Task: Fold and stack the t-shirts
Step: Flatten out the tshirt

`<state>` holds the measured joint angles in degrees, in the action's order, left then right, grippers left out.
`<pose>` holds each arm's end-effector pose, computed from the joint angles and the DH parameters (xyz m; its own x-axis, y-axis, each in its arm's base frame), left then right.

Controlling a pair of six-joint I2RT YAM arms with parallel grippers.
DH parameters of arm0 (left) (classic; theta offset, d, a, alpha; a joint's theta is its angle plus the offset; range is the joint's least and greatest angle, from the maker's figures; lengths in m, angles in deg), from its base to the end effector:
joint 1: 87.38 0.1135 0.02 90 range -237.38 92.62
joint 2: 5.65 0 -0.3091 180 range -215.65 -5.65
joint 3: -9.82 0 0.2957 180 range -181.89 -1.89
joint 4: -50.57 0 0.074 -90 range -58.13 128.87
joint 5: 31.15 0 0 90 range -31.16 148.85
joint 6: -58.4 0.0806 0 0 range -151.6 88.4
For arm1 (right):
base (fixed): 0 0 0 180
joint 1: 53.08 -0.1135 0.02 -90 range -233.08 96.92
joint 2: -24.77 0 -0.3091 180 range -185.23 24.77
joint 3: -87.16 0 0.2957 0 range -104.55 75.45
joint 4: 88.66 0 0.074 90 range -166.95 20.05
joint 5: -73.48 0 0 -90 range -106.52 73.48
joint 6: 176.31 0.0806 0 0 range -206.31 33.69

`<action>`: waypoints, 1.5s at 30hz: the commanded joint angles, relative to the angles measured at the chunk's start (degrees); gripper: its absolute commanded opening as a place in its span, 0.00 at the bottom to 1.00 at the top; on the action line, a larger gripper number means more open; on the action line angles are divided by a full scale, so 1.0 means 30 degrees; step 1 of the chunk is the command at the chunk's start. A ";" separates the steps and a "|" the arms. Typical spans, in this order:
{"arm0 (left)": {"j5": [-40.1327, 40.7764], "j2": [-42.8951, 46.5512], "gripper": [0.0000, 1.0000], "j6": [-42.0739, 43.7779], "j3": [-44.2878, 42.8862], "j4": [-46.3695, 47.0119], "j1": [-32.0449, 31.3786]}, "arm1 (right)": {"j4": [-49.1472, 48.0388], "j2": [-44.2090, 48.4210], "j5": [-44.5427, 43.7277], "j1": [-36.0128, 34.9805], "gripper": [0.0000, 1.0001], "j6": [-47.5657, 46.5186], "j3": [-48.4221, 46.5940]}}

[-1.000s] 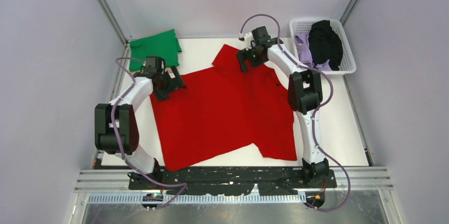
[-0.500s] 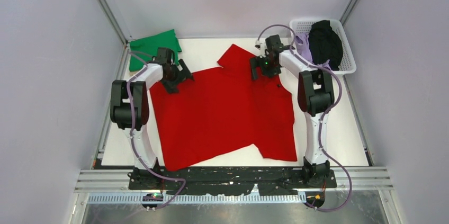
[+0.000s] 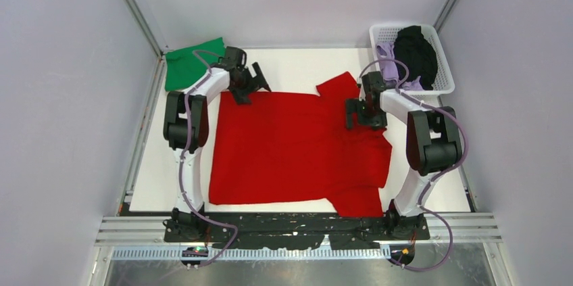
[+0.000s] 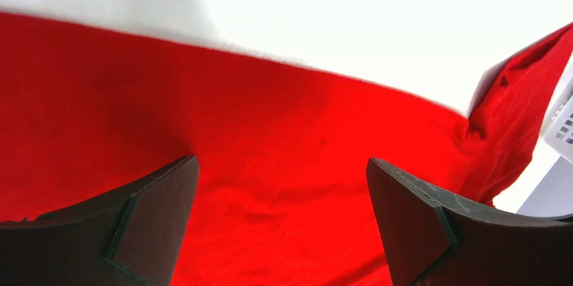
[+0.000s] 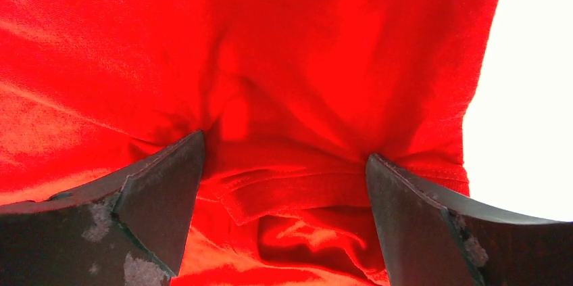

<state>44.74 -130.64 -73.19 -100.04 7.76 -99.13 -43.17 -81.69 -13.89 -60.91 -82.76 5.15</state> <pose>0.5477 -0.1340 0.1606 -0.8358 -0.4837 -0.2599 -0.3083 0.8050 -0.5069 0.4253 0.0622 0.1424 -0.9382 -0.0666 -0.3397 -0.0938 0.9935 0.0643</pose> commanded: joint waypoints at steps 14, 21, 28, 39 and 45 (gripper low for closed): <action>0.3375 0.7309 1.00 0.3494 0.4594 -0.2847 -0.1512 | -0.2157 0.6055 -0.1655 -0.1675 0.95 0.2585 0.1859; 0.3080 0.9807 1.00 0.3156 1.0326 -0.2365 -0.2364 | -0.2884 0.5107 -0.1149 -0.2163 0.95 0.3889 0.2917; 0.2848 0.6548 0.99 0.3177 0.8062 -0.2859 -0.2192 | -0.3216 0.2266 0.0000 -0.2051 0.95 0.5002 0.1786; 0.2246 0.1643 1.00 0.3581 0.2253 -0.4822 -0.0647 | -0.3305 -0.1884 0.1366 -0.0766 0.95 0.7375 -0.1989; 0.1980 -0.0273 0.99 0.3855 -0.0781 -0.6201 -0.0059 | -0.2077 -0.4471 0.0861 -0.0246 0.95 0.7497 -0.5753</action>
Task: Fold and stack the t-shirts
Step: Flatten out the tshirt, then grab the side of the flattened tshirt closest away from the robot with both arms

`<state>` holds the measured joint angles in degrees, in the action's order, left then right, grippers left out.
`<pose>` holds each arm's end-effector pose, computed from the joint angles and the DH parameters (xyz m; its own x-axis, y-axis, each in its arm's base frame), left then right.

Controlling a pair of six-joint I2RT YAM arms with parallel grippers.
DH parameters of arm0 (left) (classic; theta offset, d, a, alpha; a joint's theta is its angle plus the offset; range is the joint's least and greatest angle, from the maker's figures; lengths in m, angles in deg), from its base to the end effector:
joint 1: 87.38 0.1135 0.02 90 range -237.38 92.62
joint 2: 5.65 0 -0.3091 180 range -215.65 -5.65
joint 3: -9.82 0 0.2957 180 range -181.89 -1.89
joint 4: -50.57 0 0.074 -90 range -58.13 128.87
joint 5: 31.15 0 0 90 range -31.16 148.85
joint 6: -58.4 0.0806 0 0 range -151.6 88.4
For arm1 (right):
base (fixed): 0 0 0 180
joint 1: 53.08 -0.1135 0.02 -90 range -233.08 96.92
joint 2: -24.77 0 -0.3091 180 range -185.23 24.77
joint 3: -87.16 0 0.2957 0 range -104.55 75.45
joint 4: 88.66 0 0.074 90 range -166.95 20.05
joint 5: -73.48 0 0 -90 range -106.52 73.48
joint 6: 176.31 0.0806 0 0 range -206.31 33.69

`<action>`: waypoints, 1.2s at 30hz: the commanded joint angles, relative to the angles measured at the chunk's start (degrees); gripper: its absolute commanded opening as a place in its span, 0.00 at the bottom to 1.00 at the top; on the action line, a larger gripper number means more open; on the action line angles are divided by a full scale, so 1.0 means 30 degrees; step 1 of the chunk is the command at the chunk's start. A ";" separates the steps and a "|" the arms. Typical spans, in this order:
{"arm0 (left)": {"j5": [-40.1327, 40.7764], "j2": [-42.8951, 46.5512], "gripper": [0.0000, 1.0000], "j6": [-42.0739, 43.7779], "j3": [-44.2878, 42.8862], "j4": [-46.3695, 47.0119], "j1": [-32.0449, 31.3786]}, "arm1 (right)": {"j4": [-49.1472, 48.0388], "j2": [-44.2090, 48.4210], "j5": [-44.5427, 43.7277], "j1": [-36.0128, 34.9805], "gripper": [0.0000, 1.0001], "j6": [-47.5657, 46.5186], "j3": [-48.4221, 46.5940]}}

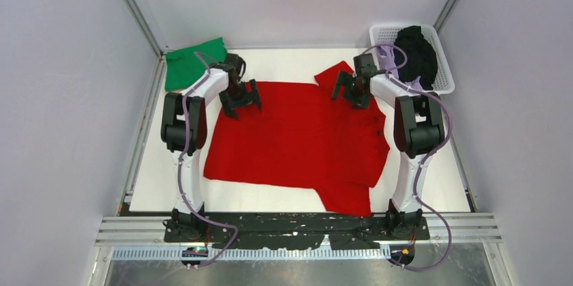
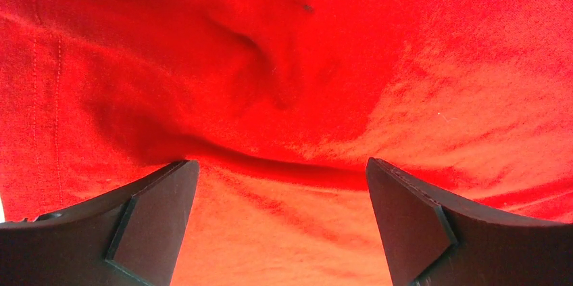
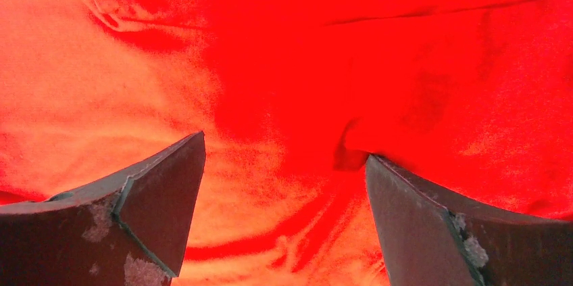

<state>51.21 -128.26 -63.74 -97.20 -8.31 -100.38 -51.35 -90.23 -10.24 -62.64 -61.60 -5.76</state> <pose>0.4971 -0.1258 0.1461 -0.9320 -0.3260 -0.1586 -0.2813 0.9262 -0.2509 0.4947 0.0923 0.1498 -0.8630 0.2760 -0.4232 0.1549 0.9418 0.2984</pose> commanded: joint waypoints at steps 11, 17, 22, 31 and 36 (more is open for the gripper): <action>-0.0771 -0.2366 1.00 0.0536 -0.5048 -0.1452 0.0548 | 0.2799 -0.5374 -0.0926 0.1021 0.95 0.0326 -0.8878; -0.0579 -0.0274 1.00 0.0887 -0.4549 -0.1394 0.0537 | 0.2157 -0.3378 -0.0576 0.0703 0.95 -0.2080 -0.8588; 0.0058 0.4488 0.99 0.0661 0.0218 0.0394 0.0499 | 0.1790 0.1200 -0.2359 -0.0284 0.95 -0.3851 -0.5758; 0.3332 1.4919 0.99 -0.0914 1.1822 0.1308 0.0508 | -0.2609 1.2428 -0.5867 -0.1812 0.95 -0.2744 0.4593; 0.5232 1.9900 0.99 -0.2748 1.6716 0.0919 0.0567 | -0.5254 1.7930 -0.7082 -0.1206 0.95 0.0620 1.0536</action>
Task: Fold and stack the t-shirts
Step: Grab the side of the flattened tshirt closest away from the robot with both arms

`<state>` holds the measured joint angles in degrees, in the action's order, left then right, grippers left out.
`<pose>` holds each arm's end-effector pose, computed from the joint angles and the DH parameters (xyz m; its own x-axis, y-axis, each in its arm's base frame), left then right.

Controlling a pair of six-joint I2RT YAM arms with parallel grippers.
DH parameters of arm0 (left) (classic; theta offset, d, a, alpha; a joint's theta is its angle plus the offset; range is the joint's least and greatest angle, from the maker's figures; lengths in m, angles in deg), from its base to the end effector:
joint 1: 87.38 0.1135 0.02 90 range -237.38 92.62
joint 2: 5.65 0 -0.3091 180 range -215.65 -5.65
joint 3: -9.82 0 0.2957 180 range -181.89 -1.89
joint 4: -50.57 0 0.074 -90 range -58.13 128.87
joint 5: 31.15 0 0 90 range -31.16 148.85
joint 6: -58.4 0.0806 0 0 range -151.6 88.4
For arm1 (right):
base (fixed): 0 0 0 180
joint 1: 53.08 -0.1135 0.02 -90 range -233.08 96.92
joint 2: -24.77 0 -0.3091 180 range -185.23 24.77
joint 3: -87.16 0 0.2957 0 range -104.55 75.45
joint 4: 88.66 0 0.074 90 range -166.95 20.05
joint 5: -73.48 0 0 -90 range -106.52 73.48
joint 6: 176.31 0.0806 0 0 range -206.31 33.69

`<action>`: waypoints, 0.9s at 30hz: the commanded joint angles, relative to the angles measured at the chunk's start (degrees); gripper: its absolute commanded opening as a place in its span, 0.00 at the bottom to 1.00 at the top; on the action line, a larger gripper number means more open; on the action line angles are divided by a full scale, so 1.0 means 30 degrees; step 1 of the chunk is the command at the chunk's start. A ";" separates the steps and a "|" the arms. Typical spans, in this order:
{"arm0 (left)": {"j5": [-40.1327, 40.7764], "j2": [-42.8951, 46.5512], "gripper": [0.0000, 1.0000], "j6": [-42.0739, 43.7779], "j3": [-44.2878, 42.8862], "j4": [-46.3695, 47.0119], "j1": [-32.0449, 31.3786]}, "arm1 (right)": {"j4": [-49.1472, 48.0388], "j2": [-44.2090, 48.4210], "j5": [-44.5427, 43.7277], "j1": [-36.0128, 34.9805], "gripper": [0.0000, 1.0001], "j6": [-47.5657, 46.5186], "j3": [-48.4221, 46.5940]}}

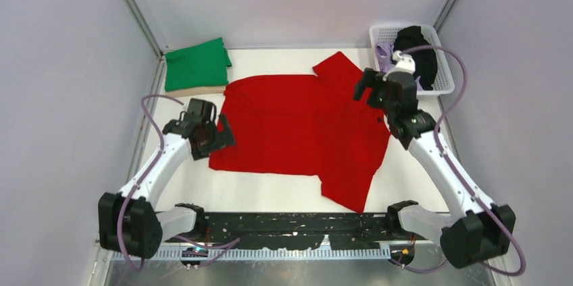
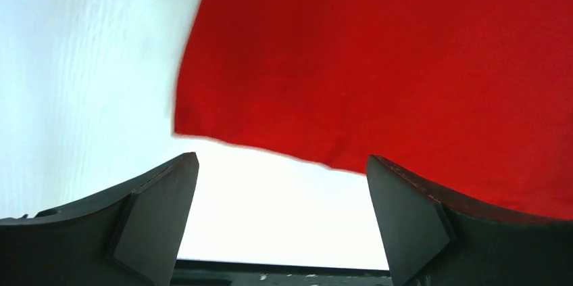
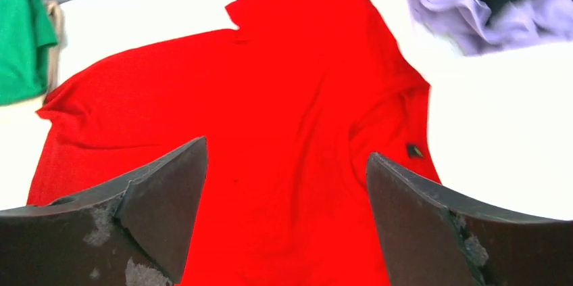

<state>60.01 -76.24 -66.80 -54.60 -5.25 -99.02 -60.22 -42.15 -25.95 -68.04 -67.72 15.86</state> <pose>0.2784 -0.0557 0.2368 -0.8175 -0.4200 -0.3941 -0.3412 0.9044 -0.2561 0.3259 0.0734 0.3579 -0.4084 0.2164 -0.8868 0.0212 0.9735 0.2278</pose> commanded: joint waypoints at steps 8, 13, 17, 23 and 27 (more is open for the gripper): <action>0.3557 0.5388 0.76 -0.5244 0.6730 0.1770 0.1613 | -0.1133 0.3731 -0.0818 0.0728 0.95 0.1607 0.4699; 0.3553 0.5022 0.69 -0.6255 0.7750 0.3549 0.2326 | -0.0007 0.2977 -0.0723 0.0711 0.95 0.1010 0.4096; 0.3227 0.4029 0.64 -0.6492 0.7923 0.4815 0.2792 | 0.0462 0.2580 -0.0597 0.0725 0.95 0.0740 0.3825; 0.2517 0.2669 0.52 -0.6799 0.7973 0.5903 0.3176 | 0.0576 0.2266 -0.0657 0.0728 0.95 0.0573 0.3707; 0.2306 0.2206 0.46 -0.6857 0.8312 0.6168 0.3203 | 0.0904 0.2035 -0.1119 0.0719 0.95 0.0571 0.3492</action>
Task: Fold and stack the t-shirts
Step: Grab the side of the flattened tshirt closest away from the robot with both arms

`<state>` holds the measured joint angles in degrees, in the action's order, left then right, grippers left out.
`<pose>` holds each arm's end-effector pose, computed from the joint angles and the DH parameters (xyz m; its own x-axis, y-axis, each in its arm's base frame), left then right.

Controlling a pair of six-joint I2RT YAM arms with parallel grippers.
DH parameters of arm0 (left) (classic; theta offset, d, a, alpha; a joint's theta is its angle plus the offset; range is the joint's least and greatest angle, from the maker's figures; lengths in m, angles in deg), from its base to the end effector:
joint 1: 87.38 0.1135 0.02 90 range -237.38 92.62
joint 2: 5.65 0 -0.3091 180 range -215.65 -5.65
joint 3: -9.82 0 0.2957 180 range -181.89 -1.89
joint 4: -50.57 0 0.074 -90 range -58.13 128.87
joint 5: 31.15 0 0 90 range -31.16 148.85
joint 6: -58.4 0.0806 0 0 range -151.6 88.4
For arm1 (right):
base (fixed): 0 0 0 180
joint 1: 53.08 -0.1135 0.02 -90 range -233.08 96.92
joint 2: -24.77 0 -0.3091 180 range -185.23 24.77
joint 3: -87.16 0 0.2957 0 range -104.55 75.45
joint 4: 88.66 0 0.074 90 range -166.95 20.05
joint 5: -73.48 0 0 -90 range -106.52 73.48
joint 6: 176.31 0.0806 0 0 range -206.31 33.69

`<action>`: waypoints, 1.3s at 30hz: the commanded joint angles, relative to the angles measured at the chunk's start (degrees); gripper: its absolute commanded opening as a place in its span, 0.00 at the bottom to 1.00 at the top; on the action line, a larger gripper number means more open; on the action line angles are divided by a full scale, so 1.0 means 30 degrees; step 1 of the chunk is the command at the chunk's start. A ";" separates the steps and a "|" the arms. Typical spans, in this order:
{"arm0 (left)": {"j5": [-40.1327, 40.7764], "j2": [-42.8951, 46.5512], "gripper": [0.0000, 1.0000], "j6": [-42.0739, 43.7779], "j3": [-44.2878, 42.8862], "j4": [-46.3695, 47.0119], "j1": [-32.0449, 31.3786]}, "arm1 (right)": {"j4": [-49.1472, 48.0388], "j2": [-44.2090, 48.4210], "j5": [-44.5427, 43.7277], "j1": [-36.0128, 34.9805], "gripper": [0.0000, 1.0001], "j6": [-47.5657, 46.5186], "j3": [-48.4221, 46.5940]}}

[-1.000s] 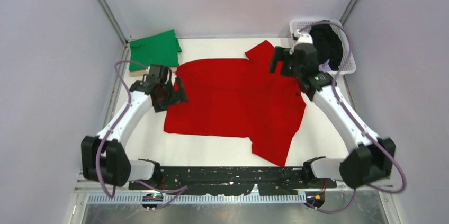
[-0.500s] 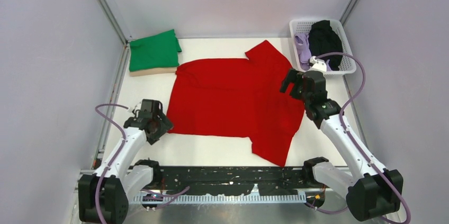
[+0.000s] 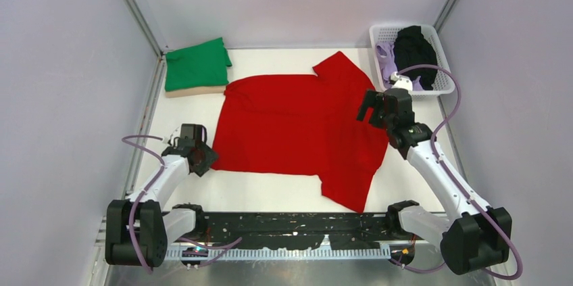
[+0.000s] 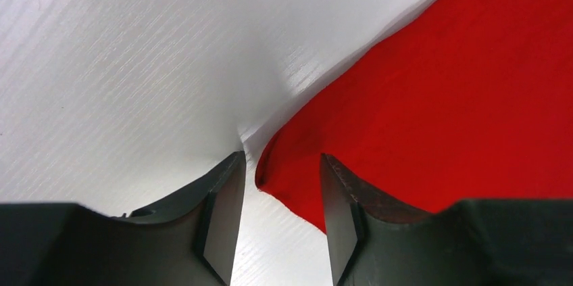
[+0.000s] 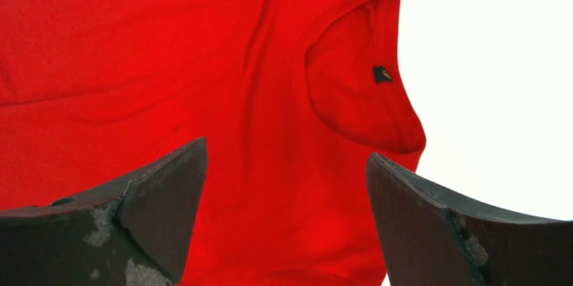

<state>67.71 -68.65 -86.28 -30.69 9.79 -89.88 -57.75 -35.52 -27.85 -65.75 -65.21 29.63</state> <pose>0.2223 0.0027 0.1386 -0.4946 -0.7854 -0.3723 -0.7431 0.6042 -0.2875 0.2859 0.0481 0.2829 -0.5246 0.2438 -0.8157 0.1429 0.9697 0.1980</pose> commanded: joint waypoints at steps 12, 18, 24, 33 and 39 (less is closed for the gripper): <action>-0.0359 -0.0835 0.23 -0.0569 0.0895 0.0403 0.0150 | 0.0536 -0.0895 -0.0916 -0.0055 0.95 -0.0181 -0.1408; -0.0129 -0.0203 0.00 -0.0465 0.0699 -0.0589 0.0147 | 0.2004 -0.1341 -0.1236 -0.0055 0.96 0.0086 -0.1928; 0.0454 0.1834 0.00 0.0095 0.0719 -0.2201 0.0149 | 0.5556 -0.0948 -0.0048 -0.0988 0.96 -0.0019 -0.2366; 0.0276 0.2340 0.00 0.0556 0.0806 -0.2806 0.0146 | 1.2496 -0.0722 0.2043 -0.8249 0.97 0.0978 -0.0744; 0.0191 0.3417 0.00 0.0473 0.1689 -0.2615 0.0135 | 1.2088 -0.0292 0.4984 -1.0522 0.87 0.2991 0.2082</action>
<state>67.77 -60.83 -85.36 -27.21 2.77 -89.71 -24.27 -38.04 -19.29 -95.03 -60.99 31.90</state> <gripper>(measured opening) 0.014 0.912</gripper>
